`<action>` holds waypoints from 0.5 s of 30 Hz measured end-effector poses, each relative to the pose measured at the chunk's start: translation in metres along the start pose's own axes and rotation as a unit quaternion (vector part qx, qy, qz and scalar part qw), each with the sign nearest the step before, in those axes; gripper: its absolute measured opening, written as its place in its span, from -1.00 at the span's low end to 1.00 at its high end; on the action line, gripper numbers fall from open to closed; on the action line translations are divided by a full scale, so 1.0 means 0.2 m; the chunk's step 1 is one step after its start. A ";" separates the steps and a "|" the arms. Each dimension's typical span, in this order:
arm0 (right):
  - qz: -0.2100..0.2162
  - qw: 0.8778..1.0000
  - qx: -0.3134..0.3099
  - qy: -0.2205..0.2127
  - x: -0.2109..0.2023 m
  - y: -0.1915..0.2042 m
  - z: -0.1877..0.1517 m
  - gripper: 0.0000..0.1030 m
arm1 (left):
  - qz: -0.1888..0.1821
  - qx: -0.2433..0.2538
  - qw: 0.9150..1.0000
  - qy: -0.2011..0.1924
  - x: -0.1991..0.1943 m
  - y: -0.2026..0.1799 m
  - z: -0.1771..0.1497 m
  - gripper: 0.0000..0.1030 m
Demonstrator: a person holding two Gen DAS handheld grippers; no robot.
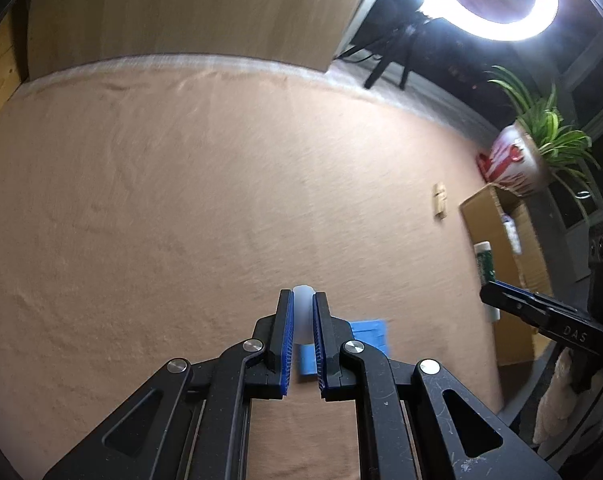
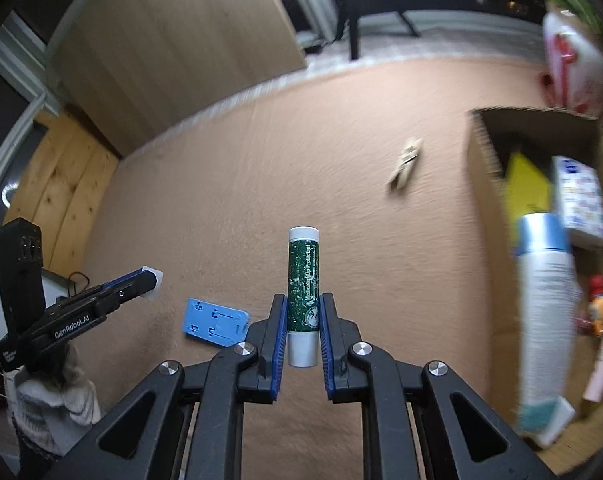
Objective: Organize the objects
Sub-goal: 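Carry the glue stick and white cap into the box and open both grippers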
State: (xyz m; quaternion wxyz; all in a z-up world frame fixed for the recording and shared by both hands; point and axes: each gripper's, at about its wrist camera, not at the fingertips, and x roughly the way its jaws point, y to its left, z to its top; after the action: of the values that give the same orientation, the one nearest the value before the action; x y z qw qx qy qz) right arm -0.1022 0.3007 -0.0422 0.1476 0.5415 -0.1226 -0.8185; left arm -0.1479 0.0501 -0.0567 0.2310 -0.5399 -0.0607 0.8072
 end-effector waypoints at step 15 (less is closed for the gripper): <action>-0.084 0.992 0.066 -0.072 -0.44 -0.42 -0.17 -0.73 | -0.086 0.105 0.991 0.005 0.06 -0.73 0.11 -0.81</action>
State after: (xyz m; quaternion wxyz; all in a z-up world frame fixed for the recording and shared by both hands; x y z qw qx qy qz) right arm -0.0466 0.4099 -0.0114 0.0332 0.4982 -0.1408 -0.8549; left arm -0.1273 0.1876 -0.0078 0.3551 -0.5097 -0.0201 0.7834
